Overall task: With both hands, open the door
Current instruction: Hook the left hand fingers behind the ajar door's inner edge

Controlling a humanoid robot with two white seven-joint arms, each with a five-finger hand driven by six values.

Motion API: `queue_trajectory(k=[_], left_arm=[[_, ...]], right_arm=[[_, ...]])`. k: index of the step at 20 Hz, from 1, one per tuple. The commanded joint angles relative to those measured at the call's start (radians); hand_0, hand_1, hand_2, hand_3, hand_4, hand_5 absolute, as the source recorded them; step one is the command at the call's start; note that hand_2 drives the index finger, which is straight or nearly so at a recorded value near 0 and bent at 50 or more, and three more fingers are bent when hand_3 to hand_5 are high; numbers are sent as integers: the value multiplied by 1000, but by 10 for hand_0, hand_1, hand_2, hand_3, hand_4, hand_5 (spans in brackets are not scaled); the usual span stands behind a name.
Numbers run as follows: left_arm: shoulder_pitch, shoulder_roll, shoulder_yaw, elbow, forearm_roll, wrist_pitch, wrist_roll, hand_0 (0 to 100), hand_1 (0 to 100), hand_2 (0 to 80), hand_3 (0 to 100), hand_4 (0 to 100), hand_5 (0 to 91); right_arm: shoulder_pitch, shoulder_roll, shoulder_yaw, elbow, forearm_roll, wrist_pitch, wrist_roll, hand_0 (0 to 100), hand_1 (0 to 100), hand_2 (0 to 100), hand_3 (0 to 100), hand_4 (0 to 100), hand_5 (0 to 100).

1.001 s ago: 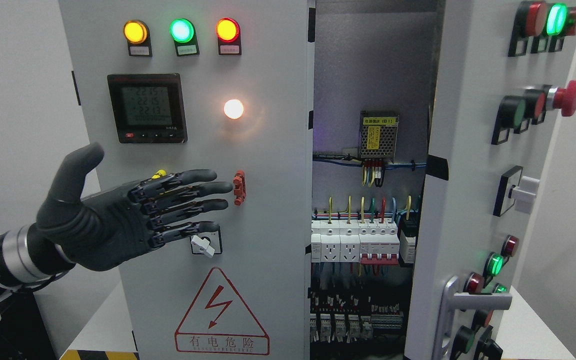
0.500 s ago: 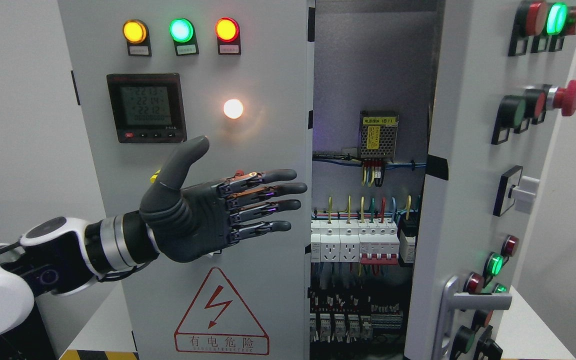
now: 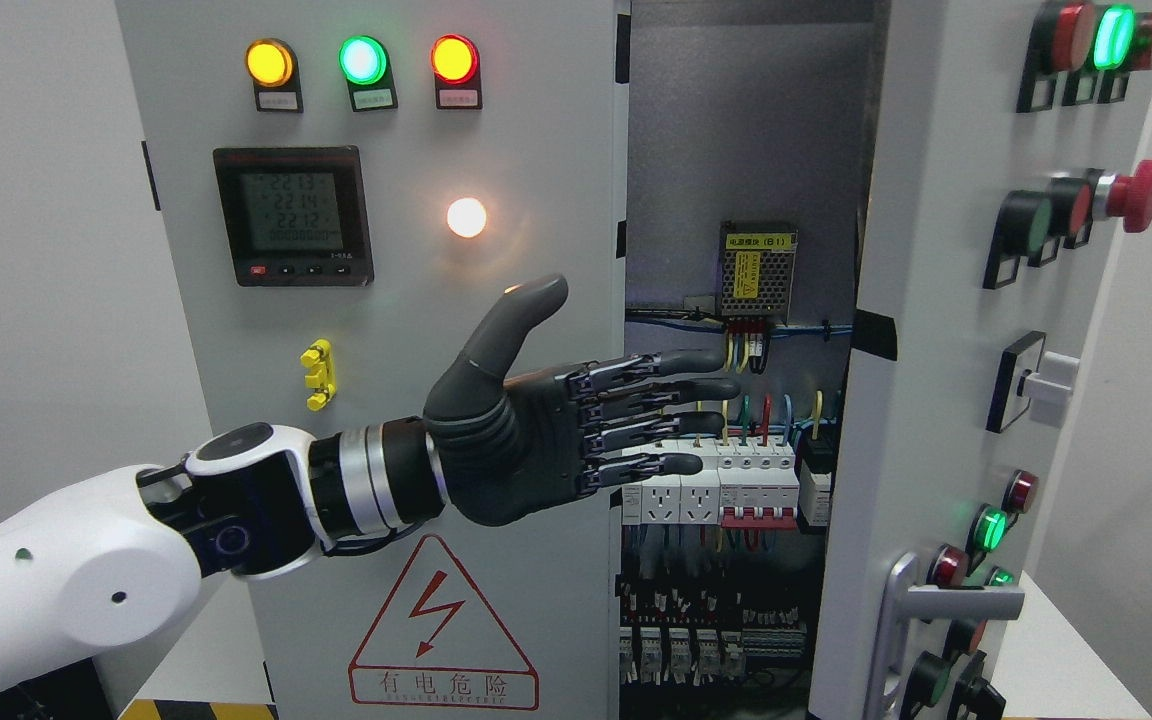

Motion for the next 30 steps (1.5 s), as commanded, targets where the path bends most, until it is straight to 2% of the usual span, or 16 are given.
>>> queue_trajectory(k=[1, 8, 14, 22, 26, 30], left_arm=[[-2, -184, 65, 25, 4, 21, 7, 0, 0, 0, 0, 0, 0], [0, -247, 74, 27, 5, 23, 8, 0, 0, 0, 0, 0, 0], [-4, -291, 76, 27, 2, 23, 51, 0, 0, 0, 0, 0, 0], [-17, -366, 73, 5, -10, 23, 189, 0, 0, 0, 0, 0, 0], [-28, -411, 74, -12, -59, 23, 249, 0, 0, 0, 0, 0, 0], [-27, -448, 73, -12, -82, 23, 269, 0, 0, 0, 0, 0, 0]], right_arm=[[0, 0, 0, 0, -3, 0, 6, 383, 0, 0, 0, 0, 0], [0, 0, 0, 0, -3, 0, 6, 383, 0, 0, 0, 0, 0], [0, 0, 0, 0, -3, 0, 6, 383, 0, 0, 0, 0, 0], [0, 0, 0, 0, -3, 0, 6, 383, 0, 0, 0, 0, 0], [0, 0, 0, 0, -3, 0, 6, 383, 0, 0, 0, 0, 0], [0, 0, 0, 0, -3, 0, 6, 383, 0, 0, 0, 0, 0]])
